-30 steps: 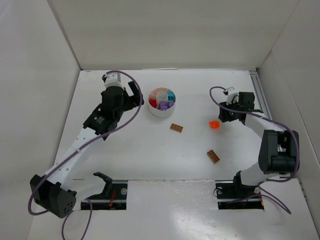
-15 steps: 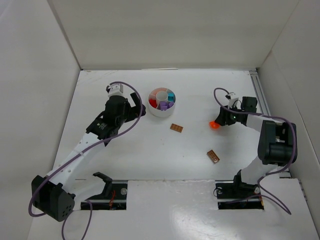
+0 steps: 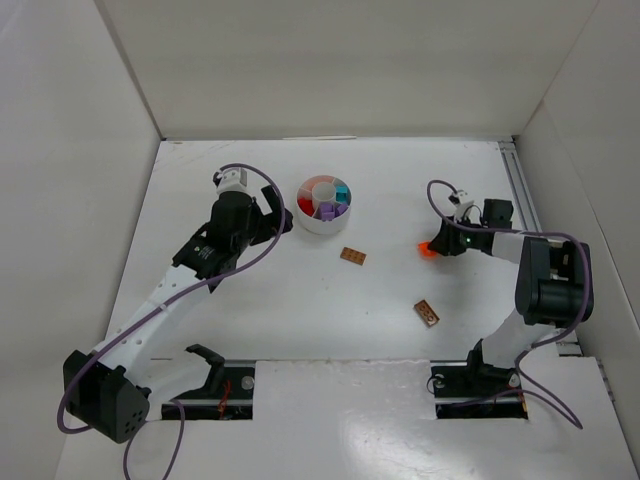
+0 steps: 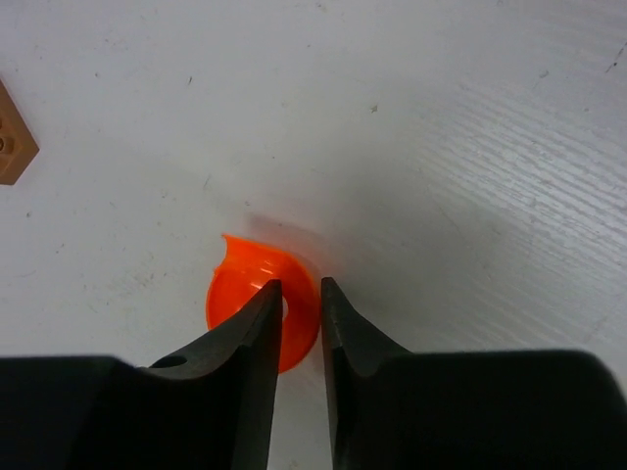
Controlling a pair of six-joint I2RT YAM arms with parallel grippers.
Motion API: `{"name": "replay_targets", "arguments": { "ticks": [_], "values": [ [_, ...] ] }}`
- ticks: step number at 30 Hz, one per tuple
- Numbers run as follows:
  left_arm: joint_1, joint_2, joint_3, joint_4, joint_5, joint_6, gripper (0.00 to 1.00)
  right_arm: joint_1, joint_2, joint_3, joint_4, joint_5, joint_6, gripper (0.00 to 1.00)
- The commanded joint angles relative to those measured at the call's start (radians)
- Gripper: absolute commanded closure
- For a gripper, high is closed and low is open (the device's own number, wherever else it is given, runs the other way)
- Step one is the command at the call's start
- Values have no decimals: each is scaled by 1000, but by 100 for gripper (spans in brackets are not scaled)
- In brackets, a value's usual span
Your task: Sort the legos into containers by color
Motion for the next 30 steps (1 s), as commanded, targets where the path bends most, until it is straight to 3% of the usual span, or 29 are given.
{"name": "replay_targets", "arguments": {
  "ticks": [1,6,14,19,23,30],
  "values": [
    [-6,-20,-8,21,-6,-9,0,-5,9,-21,35,-60,-15,73],
    [-6,-20,-8,2,-26,-18,0,-5,-55,-30,44,-70,-6,94],
    [-6,-49,-37,-16,-57,-45,0,38,-271,54,44,-22,-76,100],
    [15,-49,-68,-27,-57,-56,0,238,-342,229,44,159,-242,100],
    [37,-40,-101,-27,-26,-76,0,508,-286,405,56,329,-540,100],
    [98,-30,-133,12,15,-67,0,639,6,732,66,207,-826,100]
  ]
}}
